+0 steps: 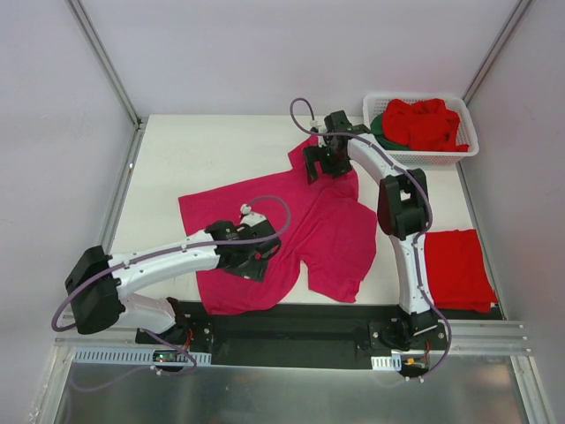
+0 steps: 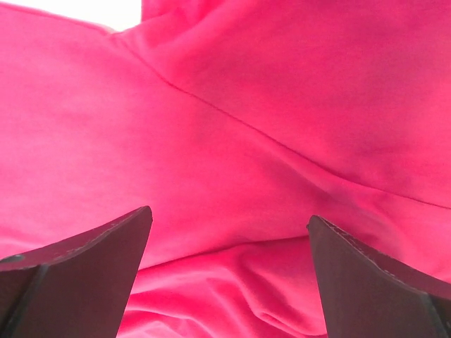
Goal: Fold and stack the t-shirts
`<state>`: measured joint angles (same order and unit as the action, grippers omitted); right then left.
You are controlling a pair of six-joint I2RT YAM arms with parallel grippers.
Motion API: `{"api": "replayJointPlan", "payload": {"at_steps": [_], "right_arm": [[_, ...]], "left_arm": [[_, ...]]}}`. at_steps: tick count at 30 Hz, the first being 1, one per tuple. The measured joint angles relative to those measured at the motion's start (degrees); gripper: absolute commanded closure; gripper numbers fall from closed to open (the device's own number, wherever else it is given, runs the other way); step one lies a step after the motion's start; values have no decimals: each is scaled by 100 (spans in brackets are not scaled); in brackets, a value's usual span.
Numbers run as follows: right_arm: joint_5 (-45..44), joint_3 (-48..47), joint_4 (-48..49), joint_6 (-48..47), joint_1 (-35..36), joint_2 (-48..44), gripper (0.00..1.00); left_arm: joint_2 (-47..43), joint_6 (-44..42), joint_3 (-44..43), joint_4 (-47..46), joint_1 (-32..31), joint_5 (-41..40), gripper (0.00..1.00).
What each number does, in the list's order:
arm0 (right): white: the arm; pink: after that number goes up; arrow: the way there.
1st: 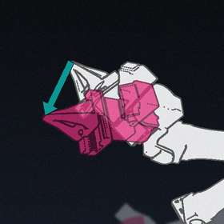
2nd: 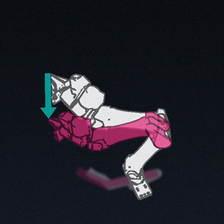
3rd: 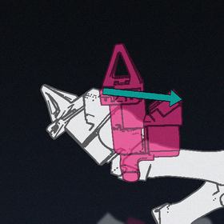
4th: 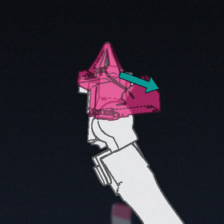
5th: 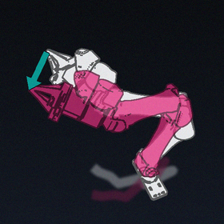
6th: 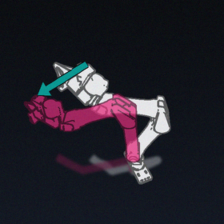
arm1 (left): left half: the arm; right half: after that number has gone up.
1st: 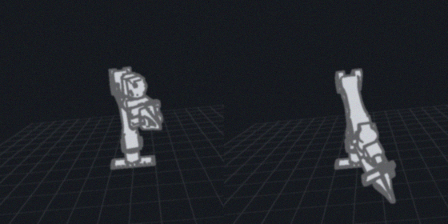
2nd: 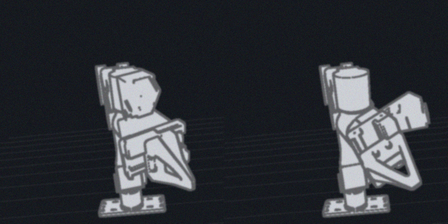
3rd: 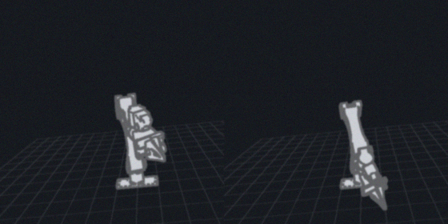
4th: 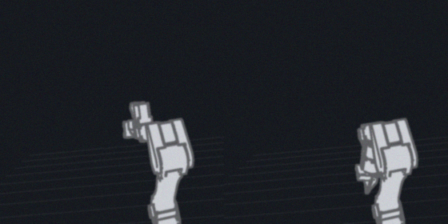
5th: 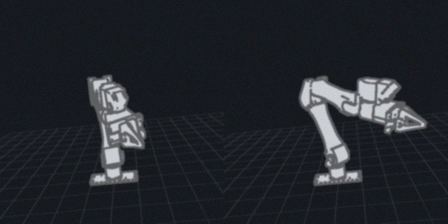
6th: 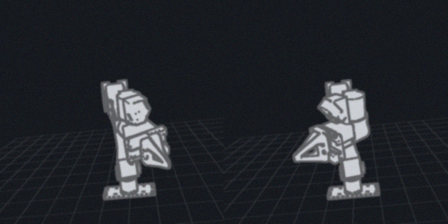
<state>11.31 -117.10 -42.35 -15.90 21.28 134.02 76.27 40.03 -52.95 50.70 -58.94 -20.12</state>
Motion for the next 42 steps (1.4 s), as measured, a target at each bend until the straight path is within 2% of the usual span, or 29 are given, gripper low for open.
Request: {"api": "replayJointPlan", "payload": {"at_steps": [5,9,13,17,21,28,33,42], "right_arm": [[13,0,0,2,85,2,4],[15,0,4,4,101,9,4],[57,0,9,20,101,20,4],[114,0,11,22,101,57,4],[162,0,11,24,94,87,4],[275,0,28,26,70,87,4],[334,0,57,33,42,87,4],[446,2,138,50,22,87,4]], "left_arm": [[-61,-90,-719,232,332,-505,1],[144,-411,-892,85,1421,-533,1],[431,-811,-1222,-227,2761,-136,1],[918,-1180,-1878,-557,3480,321,1],[1604,-1379,-2354,-1043,3827,1021,1],[2441,-1408,-2369,-1408,4159,1812,2],[2793,-1504,-2382,-1447,4371,1856,2],[3257,-1698,-2754,-1261,4555,1458,2]]}}
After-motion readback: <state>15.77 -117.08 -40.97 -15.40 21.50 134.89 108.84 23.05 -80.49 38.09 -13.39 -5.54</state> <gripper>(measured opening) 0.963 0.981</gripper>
